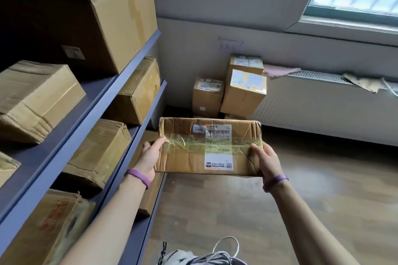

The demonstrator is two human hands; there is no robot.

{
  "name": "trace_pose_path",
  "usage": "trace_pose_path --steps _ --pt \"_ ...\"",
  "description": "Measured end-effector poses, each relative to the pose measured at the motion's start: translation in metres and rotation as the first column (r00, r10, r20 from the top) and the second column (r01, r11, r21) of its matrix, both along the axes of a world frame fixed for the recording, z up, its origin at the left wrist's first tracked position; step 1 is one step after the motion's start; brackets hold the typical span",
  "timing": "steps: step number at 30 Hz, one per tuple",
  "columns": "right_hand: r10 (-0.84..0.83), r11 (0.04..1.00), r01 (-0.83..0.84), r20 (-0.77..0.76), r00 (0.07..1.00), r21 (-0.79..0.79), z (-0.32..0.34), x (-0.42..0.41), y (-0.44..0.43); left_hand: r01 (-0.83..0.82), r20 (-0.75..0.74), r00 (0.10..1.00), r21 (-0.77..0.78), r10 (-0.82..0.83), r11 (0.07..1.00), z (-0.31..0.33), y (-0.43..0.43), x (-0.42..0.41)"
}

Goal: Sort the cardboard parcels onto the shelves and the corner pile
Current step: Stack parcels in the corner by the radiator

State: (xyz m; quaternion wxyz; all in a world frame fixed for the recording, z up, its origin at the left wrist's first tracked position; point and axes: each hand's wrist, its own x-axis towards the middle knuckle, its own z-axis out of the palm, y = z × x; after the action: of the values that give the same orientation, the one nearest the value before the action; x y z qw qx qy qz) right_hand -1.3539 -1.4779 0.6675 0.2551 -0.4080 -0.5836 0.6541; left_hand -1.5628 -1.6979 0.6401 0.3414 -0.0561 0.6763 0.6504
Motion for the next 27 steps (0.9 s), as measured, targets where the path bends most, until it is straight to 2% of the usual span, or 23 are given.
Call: trace_pose_path --steps 9,21,27 --pt "-0.026 0.999 0.027 0.028 0.999 -0.029 -0.028 -0.067 0.078 0.002 0.029 1.0 0.004 -0.002 1.0 -0.036 0.076 -0.082" --pt "0.051 0.986 -0.04 0.068 0.996 -0.163 -0.102 -0.226 0.257 -0.081 -0.038 0.997 -0.215 0.075 0.973 -0.057 0.247 -0.212" --pt "0.099 0.978 -0.061 0.188 0.977 -0.199 -0.132 -0.293 0.325 -0.028 -0.048 0.999 -0.342 0.012 0.939 -0.075 0.311 -0.278"
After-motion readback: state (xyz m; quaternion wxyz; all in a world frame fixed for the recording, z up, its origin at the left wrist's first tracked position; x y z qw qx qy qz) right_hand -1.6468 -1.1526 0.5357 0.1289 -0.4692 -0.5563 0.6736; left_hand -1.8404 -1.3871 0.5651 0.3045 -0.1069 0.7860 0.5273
